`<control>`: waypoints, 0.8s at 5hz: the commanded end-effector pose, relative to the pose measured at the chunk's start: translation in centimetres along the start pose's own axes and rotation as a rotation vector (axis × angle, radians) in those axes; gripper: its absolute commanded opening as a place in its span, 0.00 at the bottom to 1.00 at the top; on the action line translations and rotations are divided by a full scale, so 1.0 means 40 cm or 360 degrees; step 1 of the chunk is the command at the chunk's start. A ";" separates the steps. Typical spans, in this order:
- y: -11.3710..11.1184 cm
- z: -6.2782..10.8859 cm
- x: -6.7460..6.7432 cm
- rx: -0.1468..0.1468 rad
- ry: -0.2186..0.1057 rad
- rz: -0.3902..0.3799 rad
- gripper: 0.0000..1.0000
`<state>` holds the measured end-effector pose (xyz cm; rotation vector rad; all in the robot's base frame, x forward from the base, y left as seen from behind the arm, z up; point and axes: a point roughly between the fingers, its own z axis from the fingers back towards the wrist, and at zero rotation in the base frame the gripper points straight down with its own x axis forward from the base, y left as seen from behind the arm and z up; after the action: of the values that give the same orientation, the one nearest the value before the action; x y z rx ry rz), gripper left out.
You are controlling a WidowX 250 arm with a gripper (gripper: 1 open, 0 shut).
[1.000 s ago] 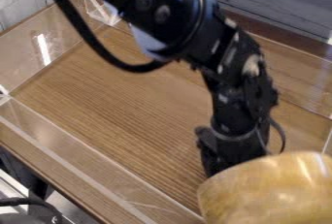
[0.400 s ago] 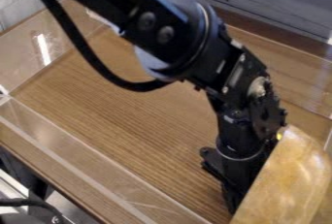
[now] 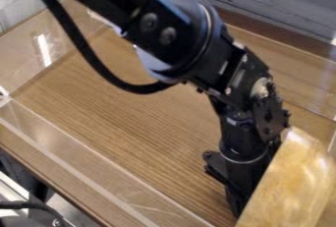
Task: Put the lemon in the brown bowl
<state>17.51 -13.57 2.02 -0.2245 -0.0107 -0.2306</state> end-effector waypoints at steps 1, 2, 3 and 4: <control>-0.005 -0.004 -0.017 -0.0005 0.0029 -0.0023 0.00; -0.002 0.009 -0.016 -0.0004 0.0034 -0.0022 0.00; 0.001 0.023 -0.011 -0.0003 0.0037 -0.0018 0.00; 0.005 0.035 -0.004 0.0000 0.0039 -0.0017 0.00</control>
<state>17.16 -13.01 2.76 -0.2155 0.0299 -0.2393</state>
